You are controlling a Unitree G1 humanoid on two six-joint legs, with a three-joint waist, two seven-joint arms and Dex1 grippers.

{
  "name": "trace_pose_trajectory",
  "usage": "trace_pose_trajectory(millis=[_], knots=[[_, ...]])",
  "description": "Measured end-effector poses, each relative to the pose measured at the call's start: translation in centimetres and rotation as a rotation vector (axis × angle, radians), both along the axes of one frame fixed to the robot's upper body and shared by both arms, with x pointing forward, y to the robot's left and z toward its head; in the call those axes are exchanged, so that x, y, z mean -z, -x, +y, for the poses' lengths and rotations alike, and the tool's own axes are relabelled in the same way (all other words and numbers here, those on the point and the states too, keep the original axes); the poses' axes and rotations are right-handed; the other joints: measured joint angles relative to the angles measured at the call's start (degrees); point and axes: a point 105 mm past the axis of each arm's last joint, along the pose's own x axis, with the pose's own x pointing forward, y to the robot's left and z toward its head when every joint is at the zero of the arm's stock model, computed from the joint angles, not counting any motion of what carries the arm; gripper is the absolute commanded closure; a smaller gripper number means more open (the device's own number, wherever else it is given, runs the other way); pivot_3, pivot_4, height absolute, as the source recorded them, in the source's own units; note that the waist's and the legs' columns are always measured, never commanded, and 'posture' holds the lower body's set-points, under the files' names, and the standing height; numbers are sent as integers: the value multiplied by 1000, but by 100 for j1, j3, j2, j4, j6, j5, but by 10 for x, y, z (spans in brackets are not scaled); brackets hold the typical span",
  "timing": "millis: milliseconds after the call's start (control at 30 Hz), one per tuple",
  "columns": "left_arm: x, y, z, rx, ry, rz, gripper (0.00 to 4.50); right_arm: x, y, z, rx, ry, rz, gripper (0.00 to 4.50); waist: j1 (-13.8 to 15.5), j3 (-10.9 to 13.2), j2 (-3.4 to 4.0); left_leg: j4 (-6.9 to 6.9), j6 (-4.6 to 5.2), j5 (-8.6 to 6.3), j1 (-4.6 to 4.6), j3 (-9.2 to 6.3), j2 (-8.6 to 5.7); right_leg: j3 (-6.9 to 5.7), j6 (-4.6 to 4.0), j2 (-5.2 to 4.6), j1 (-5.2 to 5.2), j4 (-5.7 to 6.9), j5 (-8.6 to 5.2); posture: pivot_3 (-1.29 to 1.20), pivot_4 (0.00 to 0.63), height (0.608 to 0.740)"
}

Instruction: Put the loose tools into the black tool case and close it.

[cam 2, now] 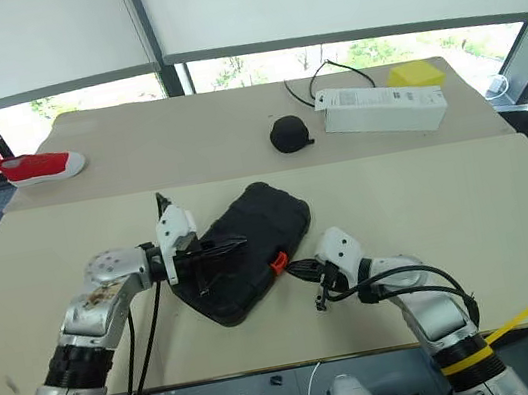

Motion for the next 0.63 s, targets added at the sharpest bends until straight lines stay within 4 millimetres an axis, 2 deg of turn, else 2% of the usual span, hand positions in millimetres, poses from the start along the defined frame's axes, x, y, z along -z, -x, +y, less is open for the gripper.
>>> trace_pose_trajectory(millis=[100, 167, 267, 333, 400, 533, 633], knots=[[-6, 12, 20, -29, 49, -30, 1803, -8, 9, -19, -14, 26, -19, 2366, -3, 1, 0, -5, 2, -2, -6, -2, 1, 2, 0, -6, -7, -6, 0, 0, 150, 740], [-6, 14, 48, -114, 27, -33, 1054, -7, 11, -45, 28, 72, -11, 1605, 4, 6, -1, -6, 4, -4, -7, -7, -2, 1, 0, -10, -8, -8, -1, 0, 150, 740], [-2, 26, 85, -228, 10, -20, 46, -14, 16, -67, 32, 109, -46, 630, 7, 17, -15, -5, 4, -4, -14, -8, 3, -3, 0, -14, -15, -9, -2, 0, 150, 740], [1, 36, 112, -305, -40, -29, 0, -19, 15, -87, 46, 146, -88, 104, 28, 20, -21, -6, 4, -4, -14, -6, 2, -7, 1, -24, -14, -13, -3, 0, 150, 740], [15, 49, 141, -402, -111, 0, 0, -20, 20, -103, 27, 168, -124, 104, 36, 25, -21, -9, 3, -5, -12, 1, 1, -7, 4, -33, -10, -26, -5, 0, 150, 740], [32, 63, 168, -510, -177, 8, 0, -13, 23, -122, 31, 165, -101, 104, 101, 50, -58, -7, 3, -4, -19, 2, 2, -11, 3, -42, -15, -30, -5, 0, 150, 740], [31, 65, 176, -563, -201, -35, 0, -14, 16, -132, 63, 156, -112, 104, 175, 56, -64, -6, 3, -4, -29, 5, 4, -9, 1, -51, -26, -30, -3, 0, 150, 740]])
